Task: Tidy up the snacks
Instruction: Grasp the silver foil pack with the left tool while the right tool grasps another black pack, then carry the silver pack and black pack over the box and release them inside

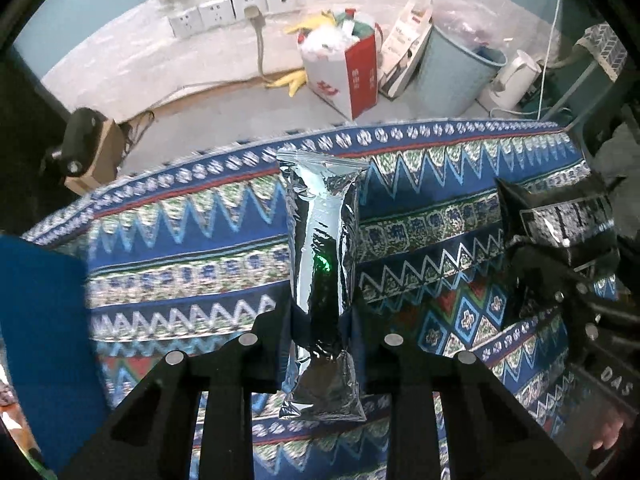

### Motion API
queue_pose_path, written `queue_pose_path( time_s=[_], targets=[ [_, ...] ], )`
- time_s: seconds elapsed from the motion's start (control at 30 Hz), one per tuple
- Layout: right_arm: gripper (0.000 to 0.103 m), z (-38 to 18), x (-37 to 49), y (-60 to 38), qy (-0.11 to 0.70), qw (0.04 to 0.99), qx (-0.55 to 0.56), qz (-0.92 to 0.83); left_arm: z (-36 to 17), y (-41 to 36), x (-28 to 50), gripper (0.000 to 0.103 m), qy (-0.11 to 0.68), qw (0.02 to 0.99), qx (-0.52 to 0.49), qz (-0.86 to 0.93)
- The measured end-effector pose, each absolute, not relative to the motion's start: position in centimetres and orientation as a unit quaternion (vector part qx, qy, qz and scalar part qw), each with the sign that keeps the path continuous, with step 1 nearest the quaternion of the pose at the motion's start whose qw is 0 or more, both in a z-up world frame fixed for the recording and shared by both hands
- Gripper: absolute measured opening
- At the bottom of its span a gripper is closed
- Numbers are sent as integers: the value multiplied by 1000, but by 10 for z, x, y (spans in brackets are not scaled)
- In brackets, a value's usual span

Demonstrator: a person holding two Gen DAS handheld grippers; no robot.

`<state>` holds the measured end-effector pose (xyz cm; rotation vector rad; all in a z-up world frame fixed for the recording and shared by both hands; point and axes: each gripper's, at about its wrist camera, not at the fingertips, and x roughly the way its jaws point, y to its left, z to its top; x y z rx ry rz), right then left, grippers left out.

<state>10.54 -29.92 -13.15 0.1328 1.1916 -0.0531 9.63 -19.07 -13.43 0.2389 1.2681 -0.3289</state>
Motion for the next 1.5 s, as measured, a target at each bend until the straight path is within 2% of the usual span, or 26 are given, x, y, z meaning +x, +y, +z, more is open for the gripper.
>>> queue_pose_path(
  time_s=[0.17, 0.8, 1.5],
  targets=[
    [57, -113, 110, -287, 548, 834, 56, -13, -104, -166, 85, 26, 562, 806, 111, -152],
    [57, -47, 102, -212, 499, 865, 19, 53, -47, -90, 57, 26, 509, 844, 94, -141],
    [57, -17, 104, -117, 472, 871, -19, 134, -4, -2, 28, 26, 486, 866, 50, -107]
  ],
)
